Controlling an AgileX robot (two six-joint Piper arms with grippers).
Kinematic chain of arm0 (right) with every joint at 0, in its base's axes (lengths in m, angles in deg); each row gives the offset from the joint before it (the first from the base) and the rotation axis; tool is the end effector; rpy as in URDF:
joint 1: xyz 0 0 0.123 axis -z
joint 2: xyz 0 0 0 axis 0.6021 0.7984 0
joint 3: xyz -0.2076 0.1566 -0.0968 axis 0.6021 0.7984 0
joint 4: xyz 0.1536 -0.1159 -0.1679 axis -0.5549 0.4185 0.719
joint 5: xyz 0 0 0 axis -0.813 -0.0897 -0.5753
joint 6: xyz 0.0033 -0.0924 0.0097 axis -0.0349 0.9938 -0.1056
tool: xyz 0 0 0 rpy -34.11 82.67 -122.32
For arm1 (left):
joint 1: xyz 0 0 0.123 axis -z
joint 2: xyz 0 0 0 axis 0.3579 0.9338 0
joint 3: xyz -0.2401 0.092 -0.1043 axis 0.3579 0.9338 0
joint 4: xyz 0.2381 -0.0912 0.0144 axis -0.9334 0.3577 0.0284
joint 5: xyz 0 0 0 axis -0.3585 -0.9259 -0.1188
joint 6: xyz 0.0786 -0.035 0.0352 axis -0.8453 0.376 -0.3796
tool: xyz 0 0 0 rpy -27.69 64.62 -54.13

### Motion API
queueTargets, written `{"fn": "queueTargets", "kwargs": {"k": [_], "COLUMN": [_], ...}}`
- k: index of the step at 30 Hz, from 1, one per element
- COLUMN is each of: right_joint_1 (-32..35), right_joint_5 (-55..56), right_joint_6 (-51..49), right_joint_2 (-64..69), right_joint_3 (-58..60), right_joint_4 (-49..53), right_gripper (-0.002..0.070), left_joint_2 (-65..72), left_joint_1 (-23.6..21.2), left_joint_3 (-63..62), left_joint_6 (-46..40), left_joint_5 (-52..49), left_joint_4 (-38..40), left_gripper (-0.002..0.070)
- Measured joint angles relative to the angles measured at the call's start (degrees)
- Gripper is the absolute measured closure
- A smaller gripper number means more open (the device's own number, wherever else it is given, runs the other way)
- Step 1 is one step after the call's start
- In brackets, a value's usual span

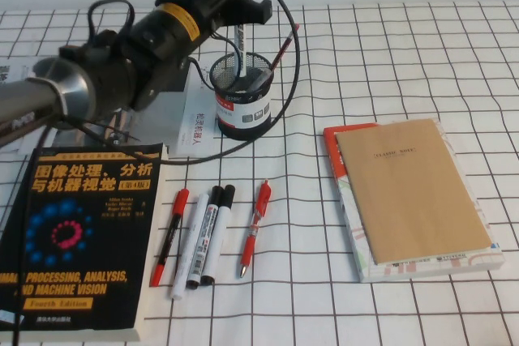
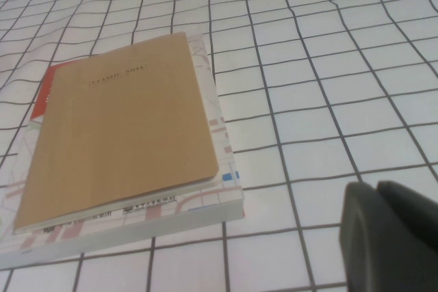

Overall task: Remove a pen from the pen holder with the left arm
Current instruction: 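Take a marker out of the pen holder and lay it on the table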

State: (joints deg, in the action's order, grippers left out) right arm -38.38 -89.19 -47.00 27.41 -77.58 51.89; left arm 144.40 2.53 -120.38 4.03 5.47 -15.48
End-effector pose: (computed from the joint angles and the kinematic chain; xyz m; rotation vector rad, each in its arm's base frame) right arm 0.0660 0.0038 0.1713 0.1432 1.8481 0.1755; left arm 0.4317 -0.2067 0.2700 0.4100 1.5043 -0.5276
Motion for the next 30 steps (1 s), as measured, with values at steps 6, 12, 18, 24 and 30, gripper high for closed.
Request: {"fn": "queueTargets", "kwargs": {"k": [6, 12, 18, 24, 30], "right_joint_1": [0.0, 0.0, 0.0, 0.0, 0.0], "right_joint_5": [0.0, 0.0, 0.0, 0.0, 0.0], "right_joint_6": [0.0, 0.0, 0.0, 0.0, 0.0], "right_joint_2": [0.0, 0.0, 0.0, 0.0, 0.0], "right_joint_3": [0.0, 0.0, 0.0, 0.0, 0.0], "right_joint_4": [0.0, 0.0, 0.0, 0.0, 0.0], "right_gripper": [0.0692, 0.0692, 0.0692, 0.0692, 0.0692], "left_joint_2": [-11.1, -22.0, -30.6, -34.1, -33.2], "left_joint_1": [-0.1, -0.1, -0.1, -0.1, -0.1], "left_joint_3": [0.0, 0.9, 10.0, 16.5, 16.8], "left_joint_6": [1.1, 11.9, 11.0, -13.3, -37.7], "left_joint_5": [-11.3, -24.8, -29.6, -44.5, -64.7], "left_joint_4": [-13.8, -20.9, -16.8, 7.8, 34.3], "left_gripper": [0.0571, 0.0571, 0.0571, 0.0571, 0.0571]}}
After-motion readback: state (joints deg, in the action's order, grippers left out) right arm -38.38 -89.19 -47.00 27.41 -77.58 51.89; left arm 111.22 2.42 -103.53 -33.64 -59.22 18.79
